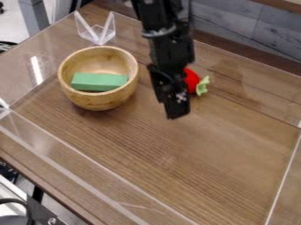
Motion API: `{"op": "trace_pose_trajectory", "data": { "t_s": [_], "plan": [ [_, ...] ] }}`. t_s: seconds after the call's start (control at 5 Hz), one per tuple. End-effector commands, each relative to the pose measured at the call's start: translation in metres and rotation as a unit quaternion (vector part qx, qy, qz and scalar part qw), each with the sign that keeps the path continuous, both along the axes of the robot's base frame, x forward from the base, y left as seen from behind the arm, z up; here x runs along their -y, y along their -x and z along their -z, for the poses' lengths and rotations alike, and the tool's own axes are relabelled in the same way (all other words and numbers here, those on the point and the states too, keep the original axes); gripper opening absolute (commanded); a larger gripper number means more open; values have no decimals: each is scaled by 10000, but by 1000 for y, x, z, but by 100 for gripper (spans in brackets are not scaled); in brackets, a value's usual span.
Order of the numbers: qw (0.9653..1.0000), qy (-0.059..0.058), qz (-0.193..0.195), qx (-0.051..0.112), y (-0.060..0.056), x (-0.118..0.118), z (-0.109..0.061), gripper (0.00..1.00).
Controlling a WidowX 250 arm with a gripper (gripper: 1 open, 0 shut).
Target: Remove the green stick from the brown bowl and put it on the table
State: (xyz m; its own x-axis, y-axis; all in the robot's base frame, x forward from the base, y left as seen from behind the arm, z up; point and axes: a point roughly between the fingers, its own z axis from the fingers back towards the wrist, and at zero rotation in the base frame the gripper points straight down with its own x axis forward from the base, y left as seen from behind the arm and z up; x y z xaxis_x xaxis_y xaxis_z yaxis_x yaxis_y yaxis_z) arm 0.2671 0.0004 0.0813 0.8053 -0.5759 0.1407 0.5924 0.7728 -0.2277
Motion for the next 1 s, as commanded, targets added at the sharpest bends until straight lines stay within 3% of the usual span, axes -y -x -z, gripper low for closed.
{"op": "trace_pose_trajectory", "data": {
  "t_s": [0.0, 0.4, 0.8],
  "plan": [
    [9996, -75, -47, 254, 1, -8, -22, 100],
    [9992, -114, 280, 250, 8, -60, -41, 100],
    [9987, -246, -438, 123, 0, -93, -40, 100]
  ]
}}
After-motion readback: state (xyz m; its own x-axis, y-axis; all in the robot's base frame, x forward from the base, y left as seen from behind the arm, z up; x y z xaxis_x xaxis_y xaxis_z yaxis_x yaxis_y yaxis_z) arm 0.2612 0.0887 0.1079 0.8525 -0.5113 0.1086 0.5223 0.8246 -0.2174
